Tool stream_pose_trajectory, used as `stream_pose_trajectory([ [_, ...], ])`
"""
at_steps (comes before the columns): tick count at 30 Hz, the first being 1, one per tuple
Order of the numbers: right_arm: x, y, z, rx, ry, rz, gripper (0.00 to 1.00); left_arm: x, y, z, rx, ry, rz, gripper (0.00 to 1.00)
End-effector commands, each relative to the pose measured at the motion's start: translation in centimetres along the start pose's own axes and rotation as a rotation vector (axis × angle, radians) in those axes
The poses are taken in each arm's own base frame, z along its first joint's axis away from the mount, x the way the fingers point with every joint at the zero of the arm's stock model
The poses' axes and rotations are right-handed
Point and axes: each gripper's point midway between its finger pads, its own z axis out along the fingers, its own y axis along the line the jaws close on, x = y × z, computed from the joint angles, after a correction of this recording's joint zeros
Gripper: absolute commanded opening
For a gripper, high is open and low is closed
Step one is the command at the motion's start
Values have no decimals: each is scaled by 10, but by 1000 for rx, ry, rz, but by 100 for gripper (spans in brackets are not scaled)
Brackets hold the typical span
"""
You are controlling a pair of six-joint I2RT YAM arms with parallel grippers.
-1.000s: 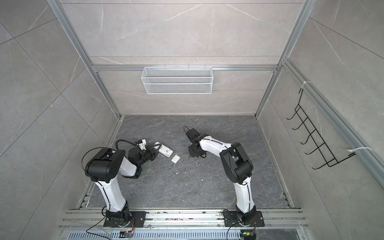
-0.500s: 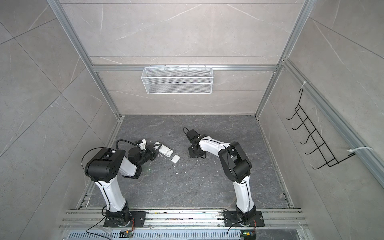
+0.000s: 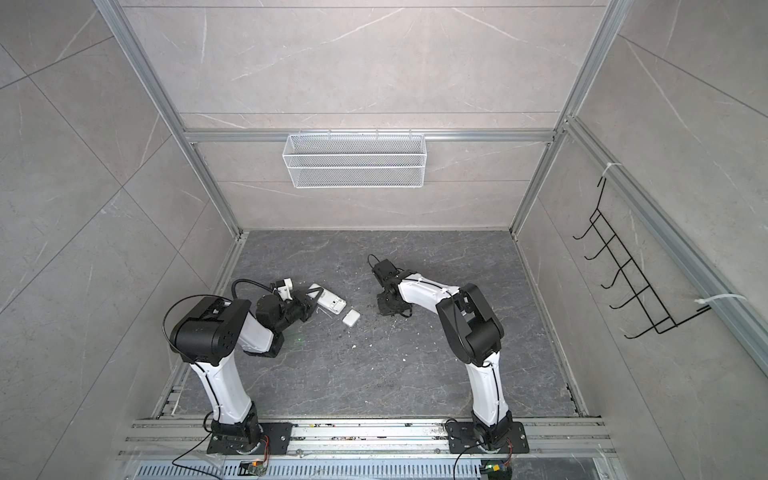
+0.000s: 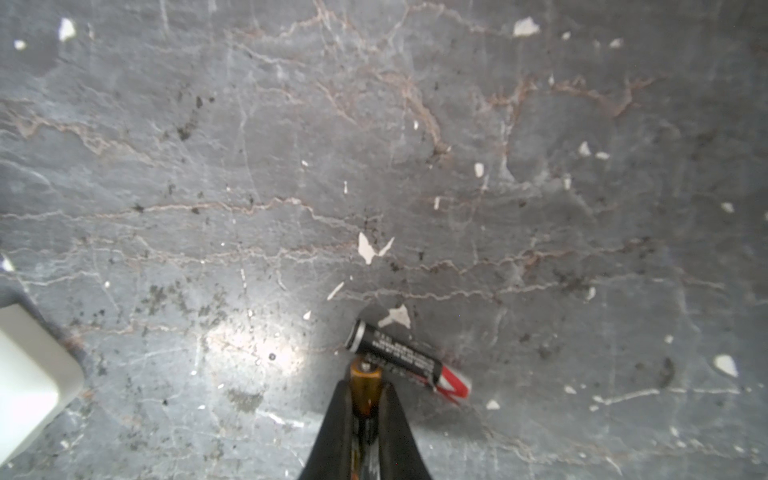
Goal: Load the batteries into the remote control
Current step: 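Grasp the gold-topped battery upright with the right gripper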
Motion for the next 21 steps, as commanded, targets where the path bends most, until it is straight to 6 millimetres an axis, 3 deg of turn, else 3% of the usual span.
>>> stream_pose_trajectory([
  [1,16,-6,6,20,42,56,8,-7,-19,2,71,-8,63,0],
  [12,16,-16,-6,59,3,183,6,-6,-18,3,70,-5,60,0],
  [18,24,-12,-2,71,24,155,22,-6,-20,3,72,-4,61,0],
  [21,27,-13,0,84,22,151,24,-7,-22,1,75,-11,73,0],
])
